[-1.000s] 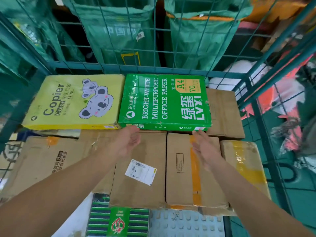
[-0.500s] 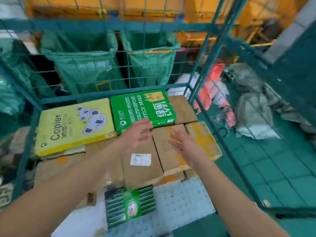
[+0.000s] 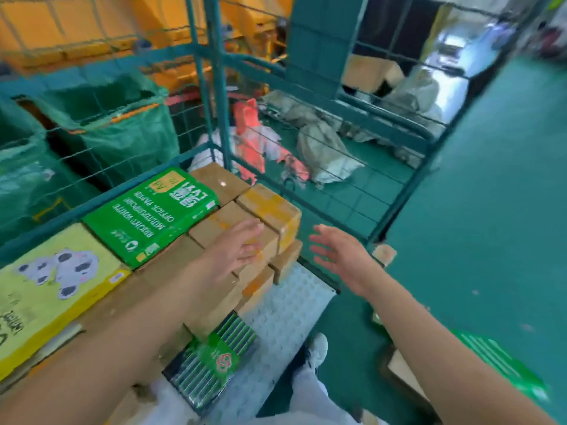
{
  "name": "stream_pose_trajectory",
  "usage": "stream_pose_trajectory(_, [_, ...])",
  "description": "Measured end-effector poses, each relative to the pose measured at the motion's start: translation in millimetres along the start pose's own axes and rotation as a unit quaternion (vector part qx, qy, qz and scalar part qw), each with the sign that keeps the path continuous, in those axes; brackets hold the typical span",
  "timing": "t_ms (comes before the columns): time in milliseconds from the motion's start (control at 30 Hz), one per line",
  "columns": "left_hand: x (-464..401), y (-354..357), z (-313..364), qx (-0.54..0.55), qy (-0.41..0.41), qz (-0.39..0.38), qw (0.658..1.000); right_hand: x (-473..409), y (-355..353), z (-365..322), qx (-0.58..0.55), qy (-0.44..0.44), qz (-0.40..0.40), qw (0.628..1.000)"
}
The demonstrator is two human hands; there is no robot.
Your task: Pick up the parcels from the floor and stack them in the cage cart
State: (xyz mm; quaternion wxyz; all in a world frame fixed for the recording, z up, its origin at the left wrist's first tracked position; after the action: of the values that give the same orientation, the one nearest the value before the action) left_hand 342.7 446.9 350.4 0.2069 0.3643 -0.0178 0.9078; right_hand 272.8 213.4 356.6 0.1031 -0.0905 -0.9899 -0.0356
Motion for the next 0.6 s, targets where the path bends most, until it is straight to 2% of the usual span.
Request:
stream_pose_trajectory(267, [-28.0, 119.0, -14.4, -0.101, -0.040, -0.093, 0.990, 78.8, -123.1, 35.5, -0.055, 0.015, 0.172, 0.984])
stream_pose_trajectory(600, [-95.2, 284.1, -5.3, -0.230, -0.091, -0.160, 0.956, 131.3, -284.6, 80.4, -0.113, 0.044, 0.324, 0.938])
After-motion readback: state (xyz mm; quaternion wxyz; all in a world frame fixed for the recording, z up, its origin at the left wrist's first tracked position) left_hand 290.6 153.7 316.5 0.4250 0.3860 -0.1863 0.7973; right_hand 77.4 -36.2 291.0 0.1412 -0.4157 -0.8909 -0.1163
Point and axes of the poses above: each hand's wrist, its own x-axis away from the middle knuckle, its own y-axis out of the palm, z = x × y, the point moved 4 cm from there along -x, towards the middle knuckle, and after that the axes turned 15 degrees about -y, right-handed, at the moved point
